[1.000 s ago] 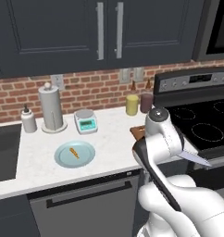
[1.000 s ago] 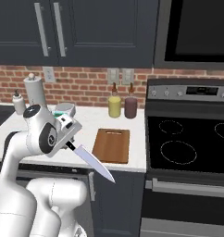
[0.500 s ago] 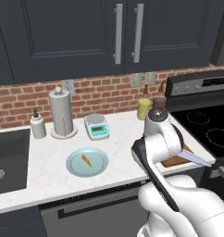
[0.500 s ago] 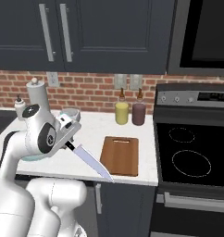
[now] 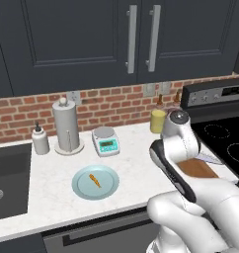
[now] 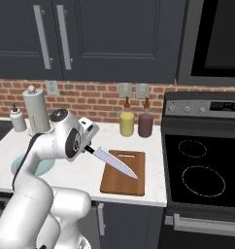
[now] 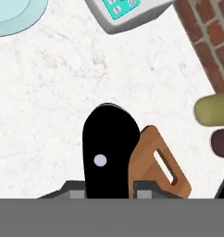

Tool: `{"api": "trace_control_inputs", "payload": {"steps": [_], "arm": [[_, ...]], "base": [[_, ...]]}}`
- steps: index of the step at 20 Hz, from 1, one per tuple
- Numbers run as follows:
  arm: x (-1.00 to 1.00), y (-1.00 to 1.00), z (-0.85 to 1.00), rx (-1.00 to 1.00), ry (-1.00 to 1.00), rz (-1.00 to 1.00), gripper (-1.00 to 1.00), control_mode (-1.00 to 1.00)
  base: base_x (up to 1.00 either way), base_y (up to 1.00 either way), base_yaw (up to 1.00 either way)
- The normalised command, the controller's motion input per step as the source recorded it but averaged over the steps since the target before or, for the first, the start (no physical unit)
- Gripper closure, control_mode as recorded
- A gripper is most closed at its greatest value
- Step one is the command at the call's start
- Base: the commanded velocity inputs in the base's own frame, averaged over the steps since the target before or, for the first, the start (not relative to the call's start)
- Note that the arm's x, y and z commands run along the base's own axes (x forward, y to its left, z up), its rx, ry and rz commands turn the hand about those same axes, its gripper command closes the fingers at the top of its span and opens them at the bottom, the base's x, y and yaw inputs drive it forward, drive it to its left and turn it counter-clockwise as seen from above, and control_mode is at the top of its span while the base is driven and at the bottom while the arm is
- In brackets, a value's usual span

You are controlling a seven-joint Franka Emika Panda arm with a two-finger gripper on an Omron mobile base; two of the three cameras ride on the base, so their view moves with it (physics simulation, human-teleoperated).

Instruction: Pick up the knife from the drawer and place it on the cutting board. Then place the meat from the plate to the cutting board.

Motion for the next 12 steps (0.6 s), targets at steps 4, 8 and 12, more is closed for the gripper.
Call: {"api": "trace_control_inputs", "payload": {"steps": [4,8,12], "arm": [[0.0,-0.57,0.0,-0.19,0.09,0.41,1.0,-1.0],[0.0,-0.28,0.0,-0.35,0.19,0.47,1.0,-1.0],[-0.05,-0.46,-0.11,-0.36,0.22,0.53,1.0,-1.0]], "base": [[0.0,0.0,0.0],[0.0,0.0,0.0],[0.0,0.0,0.0]]}}
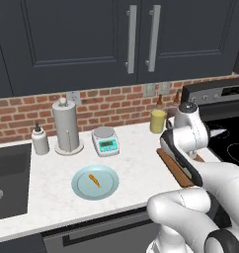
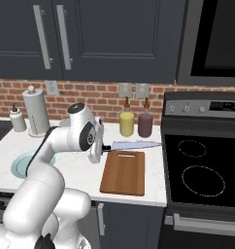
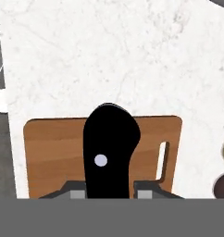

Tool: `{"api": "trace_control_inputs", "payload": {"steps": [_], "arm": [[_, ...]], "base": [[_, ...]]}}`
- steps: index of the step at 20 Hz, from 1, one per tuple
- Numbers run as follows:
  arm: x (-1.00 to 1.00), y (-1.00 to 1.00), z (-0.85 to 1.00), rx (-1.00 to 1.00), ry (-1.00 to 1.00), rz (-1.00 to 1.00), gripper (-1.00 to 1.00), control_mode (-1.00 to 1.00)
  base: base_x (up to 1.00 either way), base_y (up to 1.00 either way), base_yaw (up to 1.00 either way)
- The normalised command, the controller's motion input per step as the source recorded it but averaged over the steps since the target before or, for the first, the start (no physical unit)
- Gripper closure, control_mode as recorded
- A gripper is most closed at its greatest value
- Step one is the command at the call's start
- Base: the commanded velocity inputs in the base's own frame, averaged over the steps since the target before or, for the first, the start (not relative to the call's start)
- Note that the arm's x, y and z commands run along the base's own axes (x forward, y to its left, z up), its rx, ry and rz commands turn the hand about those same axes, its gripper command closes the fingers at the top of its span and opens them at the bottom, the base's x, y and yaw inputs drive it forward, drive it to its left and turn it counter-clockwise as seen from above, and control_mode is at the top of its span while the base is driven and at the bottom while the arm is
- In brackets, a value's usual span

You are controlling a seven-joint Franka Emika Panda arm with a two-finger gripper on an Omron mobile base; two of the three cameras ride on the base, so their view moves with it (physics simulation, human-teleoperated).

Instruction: Pick up the knife from the drawer and place it on the cutting board. Then place the meat from the plate to the cutting board.

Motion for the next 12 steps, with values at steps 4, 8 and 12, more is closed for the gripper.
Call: {"api": "trace_control_inputs", "payload": {"steps": [4,8,12], "arm": [[-0.03,-0.63,-0.23,-0.26,0.14,0.57,1.0,-1.0],[-0.05,-0.67,-0.28,-0.04,0.12,0.62,1.0,-1.0],[-0.13,-0.57,-0.27,0.03,0.07,0.61,1.0,-1.0]], "base": [[0.0,0.0,0.0],[0.0,0.0,0.0],[0.0,0.0,0.0]]}}
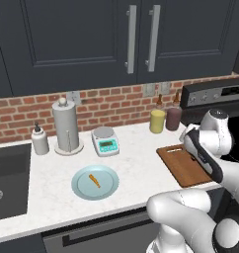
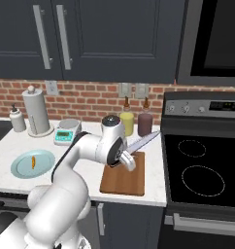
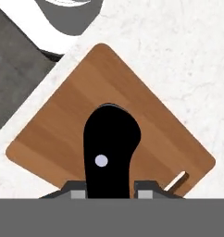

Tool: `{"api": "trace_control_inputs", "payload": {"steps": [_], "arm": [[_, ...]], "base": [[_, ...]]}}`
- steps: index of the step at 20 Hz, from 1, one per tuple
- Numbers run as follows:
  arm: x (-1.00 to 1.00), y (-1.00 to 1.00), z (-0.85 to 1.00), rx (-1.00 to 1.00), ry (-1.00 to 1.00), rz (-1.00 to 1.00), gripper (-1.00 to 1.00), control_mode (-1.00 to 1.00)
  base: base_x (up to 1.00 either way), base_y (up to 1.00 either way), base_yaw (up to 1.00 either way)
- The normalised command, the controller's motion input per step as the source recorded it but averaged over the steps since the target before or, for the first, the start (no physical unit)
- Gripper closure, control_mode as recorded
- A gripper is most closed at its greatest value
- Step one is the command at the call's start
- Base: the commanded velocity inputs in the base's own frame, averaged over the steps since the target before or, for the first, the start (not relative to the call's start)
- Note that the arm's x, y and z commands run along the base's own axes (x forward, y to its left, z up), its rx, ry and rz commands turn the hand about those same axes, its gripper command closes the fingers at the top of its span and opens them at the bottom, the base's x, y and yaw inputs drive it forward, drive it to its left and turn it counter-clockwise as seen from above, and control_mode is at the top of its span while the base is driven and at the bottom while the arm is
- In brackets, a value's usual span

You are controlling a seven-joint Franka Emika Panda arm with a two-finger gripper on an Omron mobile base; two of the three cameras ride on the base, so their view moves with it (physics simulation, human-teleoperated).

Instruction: Pick up the knife from the drawer and place it on the cutting board. Then place the meat from the plate to the cutting board.

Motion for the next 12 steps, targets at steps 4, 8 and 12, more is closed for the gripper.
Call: {"api": "trace_control_inputs", "payload": {"steps": [4,8,12], "arm": [[-0.23,-0.31,-0.33,0.02,0.09,0.7,1.0,-1.0],[-0.02,-0.08,-0.05,0.02,0.07,0.32,1.0,-1.0],[0.03,0.16,-0.02,-0.11,0.01,0.0,1.0,-1.0]], "base": [[0.0,0.0,0.0],[0.0,0.0,0.0],[0.0,0.0,0.0]]}}
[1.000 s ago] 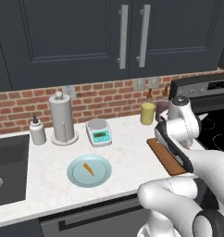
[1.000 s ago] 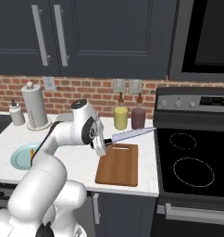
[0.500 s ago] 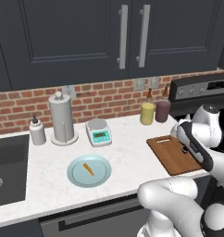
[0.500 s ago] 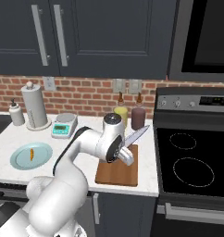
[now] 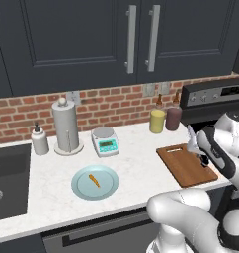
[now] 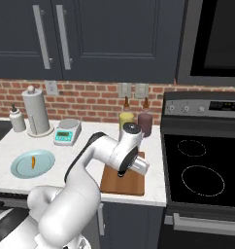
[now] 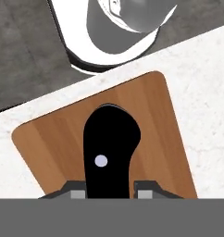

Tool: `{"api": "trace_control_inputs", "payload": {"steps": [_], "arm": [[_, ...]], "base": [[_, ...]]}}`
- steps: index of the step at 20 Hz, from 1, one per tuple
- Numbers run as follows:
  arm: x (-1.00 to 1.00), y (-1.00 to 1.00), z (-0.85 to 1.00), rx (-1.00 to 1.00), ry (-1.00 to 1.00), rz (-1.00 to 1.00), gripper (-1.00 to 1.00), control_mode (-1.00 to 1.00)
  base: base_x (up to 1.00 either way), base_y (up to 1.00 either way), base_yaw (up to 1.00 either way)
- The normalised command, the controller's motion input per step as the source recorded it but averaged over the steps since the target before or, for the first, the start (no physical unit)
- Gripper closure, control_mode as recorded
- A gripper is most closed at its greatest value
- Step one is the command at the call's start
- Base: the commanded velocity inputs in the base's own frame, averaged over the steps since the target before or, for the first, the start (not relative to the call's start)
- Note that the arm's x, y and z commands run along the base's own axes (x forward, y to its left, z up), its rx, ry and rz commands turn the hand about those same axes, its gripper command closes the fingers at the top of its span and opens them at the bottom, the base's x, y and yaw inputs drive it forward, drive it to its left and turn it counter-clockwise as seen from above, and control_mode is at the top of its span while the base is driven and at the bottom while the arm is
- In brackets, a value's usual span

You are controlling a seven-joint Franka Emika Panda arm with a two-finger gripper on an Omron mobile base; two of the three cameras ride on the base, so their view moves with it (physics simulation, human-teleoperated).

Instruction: Pick up the knife from the drawer and place it on the cutting board. Then place the meat from the plate to the cutting board.

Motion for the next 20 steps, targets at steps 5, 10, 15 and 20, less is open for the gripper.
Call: {"api": "trace_control_inputs", "payload": {"steps": [5,10,15,20], "arm": [[0.23,0.08,-0.22,-0.19,0.13,0.08,1.0,-1.0],[0.06,-0.07,-0.51,-0.16,0.13,0.06,1.0,-1.0],[0.17,-0.14,-0.31,-0.03,0.13,0.06,1.0,-1.0],[0.12,-0.04,-0.16,0.0,0.08,0.02,-1.0,-1.0]], "base": [[0.0,0.0,0.0],[0.0,0.0,0.0],[0.0,0.0,0.0],[0.0,0.0,0.0]]}}
